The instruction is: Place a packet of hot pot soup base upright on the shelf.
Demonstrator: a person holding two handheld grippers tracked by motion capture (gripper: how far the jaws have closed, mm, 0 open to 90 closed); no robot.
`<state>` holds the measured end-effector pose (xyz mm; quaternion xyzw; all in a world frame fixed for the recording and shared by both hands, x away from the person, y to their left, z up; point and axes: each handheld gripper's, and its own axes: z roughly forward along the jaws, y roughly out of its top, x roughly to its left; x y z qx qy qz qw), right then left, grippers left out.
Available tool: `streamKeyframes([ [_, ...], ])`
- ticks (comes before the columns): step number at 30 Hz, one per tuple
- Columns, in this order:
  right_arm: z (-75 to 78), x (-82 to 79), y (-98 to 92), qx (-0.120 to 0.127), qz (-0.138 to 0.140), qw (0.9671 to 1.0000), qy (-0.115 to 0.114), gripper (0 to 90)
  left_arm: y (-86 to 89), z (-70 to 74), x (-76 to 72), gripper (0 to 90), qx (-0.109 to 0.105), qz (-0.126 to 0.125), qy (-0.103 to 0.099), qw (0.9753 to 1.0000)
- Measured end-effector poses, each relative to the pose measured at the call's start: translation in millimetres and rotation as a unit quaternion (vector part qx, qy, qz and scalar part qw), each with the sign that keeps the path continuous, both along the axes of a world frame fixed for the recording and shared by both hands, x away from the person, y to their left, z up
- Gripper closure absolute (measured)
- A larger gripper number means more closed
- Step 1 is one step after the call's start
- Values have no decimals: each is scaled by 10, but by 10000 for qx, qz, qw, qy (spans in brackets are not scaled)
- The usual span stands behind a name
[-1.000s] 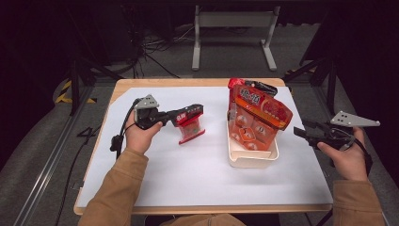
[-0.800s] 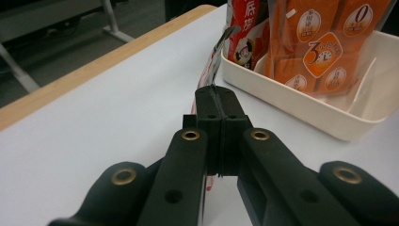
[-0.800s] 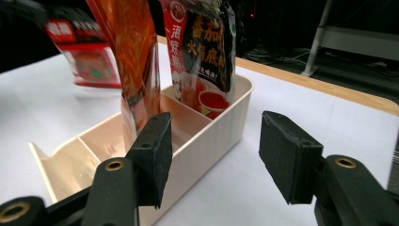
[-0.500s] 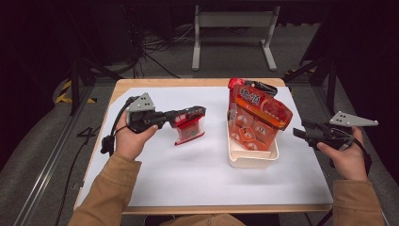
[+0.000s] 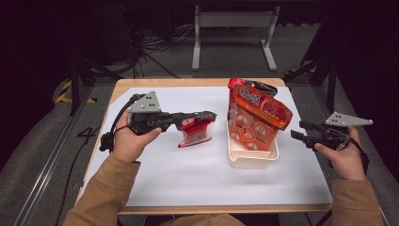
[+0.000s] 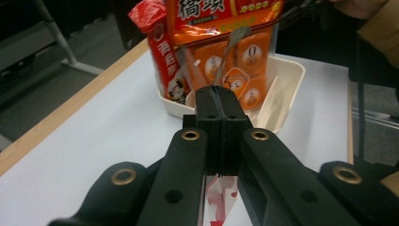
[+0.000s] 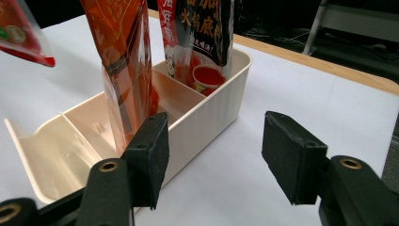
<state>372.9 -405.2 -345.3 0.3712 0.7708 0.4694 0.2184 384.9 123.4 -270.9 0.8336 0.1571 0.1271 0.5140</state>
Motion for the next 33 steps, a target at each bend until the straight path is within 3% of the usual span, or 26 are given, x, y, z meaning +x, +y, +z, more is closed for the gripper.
streamKeyframes([
  [7,-11,7,-5,-4,-4,10000,25,420,-126,95,-66,900,0,-254,-144,9996],
  [19,-27,17,-5,-12,21,10000,48,422,-502,170,-111,900,-188,-697,-257,9971],
  [33,-20,4,-32,14,15,10000,26,422,-790,239,-117,900,-143,-924,-428,9947],
])
